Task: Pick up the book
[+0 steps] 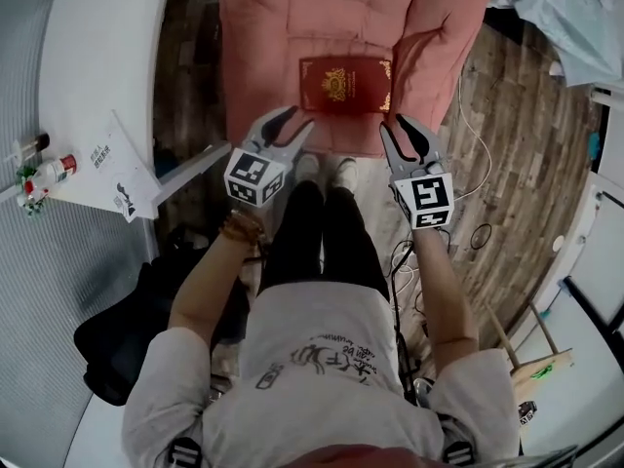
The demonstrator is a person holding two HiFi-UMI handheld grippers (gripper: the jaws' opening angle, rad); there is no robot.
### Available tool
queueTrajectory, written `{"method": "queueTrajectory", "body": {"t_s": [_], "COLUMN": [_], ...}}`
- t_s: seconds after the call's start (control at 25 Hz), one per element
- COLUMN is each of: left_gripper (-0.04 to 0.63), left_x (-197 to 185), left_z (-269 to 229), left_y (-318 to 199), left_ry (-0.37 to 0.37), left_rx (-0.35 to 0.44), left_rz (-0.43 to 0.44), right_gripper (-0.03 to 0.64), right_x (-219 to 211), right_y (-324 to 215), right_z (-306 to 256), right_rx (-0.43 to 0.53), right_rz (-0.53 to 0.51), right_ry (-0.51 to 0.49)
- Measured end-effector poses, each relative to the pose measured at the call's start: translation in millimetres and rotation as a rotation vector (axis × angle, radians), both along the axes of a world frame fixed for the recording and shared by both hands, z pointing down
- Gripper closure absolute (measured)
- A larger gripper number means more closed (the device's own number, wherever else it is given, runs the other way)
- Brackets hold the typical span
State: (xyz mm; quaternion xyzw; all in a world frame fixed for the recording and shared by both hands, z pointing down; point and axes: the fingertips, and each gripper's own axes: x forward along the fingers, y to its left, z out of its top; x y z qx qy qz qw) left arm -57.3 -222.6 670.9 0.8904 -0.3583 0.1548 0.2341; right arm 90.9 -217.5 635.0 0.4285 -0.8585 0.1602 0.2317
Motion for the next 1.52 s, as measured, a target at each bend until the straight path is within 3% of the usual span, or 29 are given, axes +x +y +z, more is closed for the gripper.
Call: {"method": "queueTrajectory", "body": {"t_s": [0.2, 0.92, 1.2, 1.52], "left_gripper": [0.4, 0.337, 0.318, 0.291], "left_x": [-9.2, -12.6, -10.9, -3.4], "left_z": [76.3, 267.1, 311.5, 338.1], "left_y": [-17.7, -66.7, -70.4, -70.3], "left_ry": [-0.019, 0.068, 0.083, 0.091], "left_rx": [-0.108, -0.316, -0.403, -0.448], "left_rz": [-0.012, -0.044, -0.055, -0.041], "right_gripper": [0.477, 0.46, 0.442, 0.355], "right_x": [11.9, 43.4, 45.7, 60.7], "right_y": [-28.3, -90.0, -97.4, -101.4], "right_z": [63.6, 268.1, 316.8, 363.8], "right_rx": [-0.066, -0.259, -0.307, -0.415], "right_rz": [0.019, 0.12, 0.124, 0.184], "right_ry": [0.021, 0.048, 0.089, 0.162]}}
